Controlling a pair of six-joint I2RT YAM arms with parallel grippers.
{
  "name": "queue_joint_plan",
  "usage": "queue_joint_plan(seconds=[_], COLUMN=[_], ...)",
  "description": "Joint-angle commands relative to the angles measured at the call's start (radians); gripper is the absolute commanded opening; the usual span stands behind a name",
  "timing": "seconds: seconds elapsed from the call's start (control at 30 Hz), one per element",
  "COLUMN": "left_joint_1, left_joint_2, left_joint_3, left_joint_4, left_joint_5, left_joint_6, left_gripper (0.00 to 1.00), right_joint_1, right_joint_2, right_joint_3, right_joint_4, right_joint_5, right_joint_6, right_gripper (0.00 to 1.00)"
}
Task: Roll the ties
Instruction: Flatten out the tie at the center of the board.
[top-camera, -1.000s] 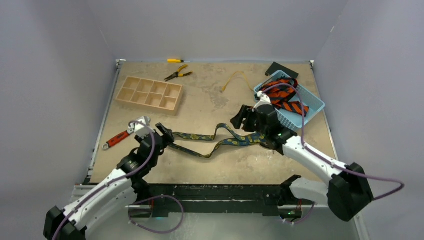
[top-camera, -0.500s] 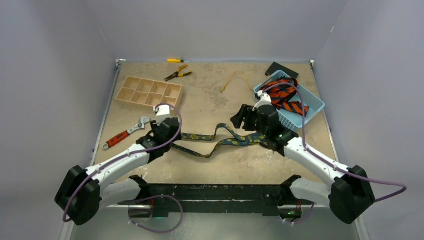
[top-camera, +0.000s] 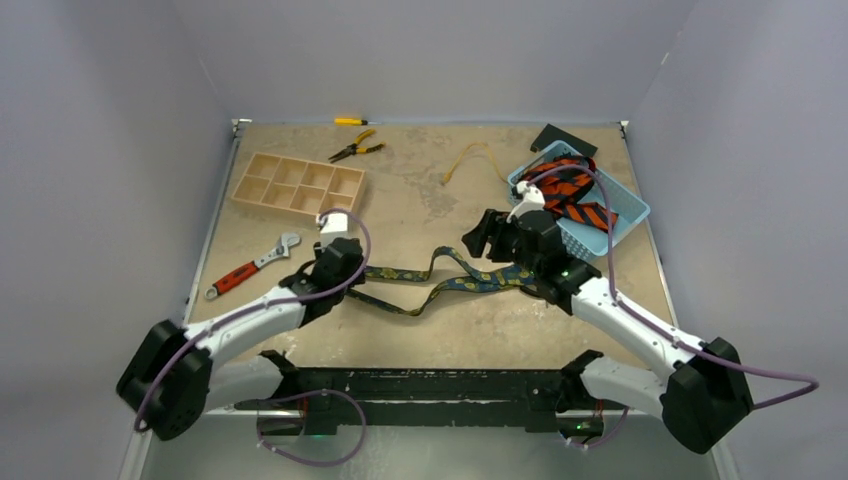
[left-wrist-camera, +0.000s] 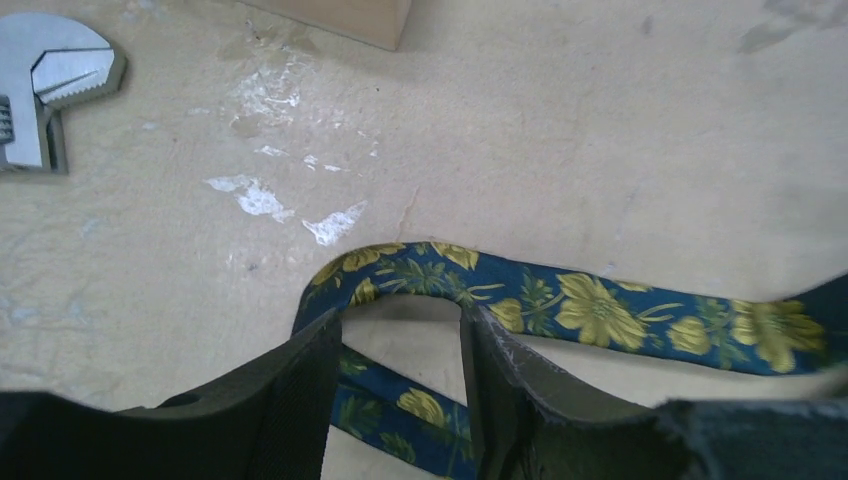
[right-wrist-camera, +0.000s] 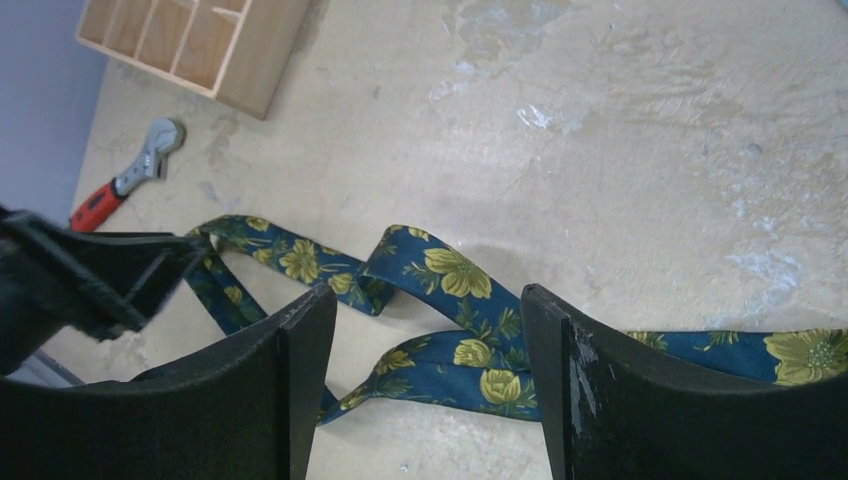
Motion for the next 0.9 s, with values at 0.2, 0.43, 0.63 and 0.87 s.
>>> queue_joint_plan(seconds=[0.2, 0.43, 0.63, 0.87], left_joint_1=[0.000, -0.001, -0.003, -0.002], left_joint_2=[-0.647, -0.883, -0.811, -0.801], left_joint_3=[-0.301, -0.413, -0.423, -0.442], left_joint_4=[0.234, 0.094, -0.006, -0.018], left_joint_5=[0.203, 0.320, 0.426, 0.483], left_joint_6=[-0.216, -0.428, -0.581, -0.637], left_gripper=[0.41, 0.41, 0.46, 0.43], right_joint_1=[0.010, 0.054, 0.210, 0.322], right_joint_2=[0.131, 0.145, 0.218, 0.308], right_joint_3=[-0.011, 0.003, 0.160, 0.244], right_joint_4=[0.032, 0.029, -0.089, -0.094], right_joint_5=[-0.079, -0.022, 0.200, 0.166], right_joint_6=[-0.045, -0.058, -0.104, -0.056], right_gripper=[0.68, 0.71, 0.74, 0.73])
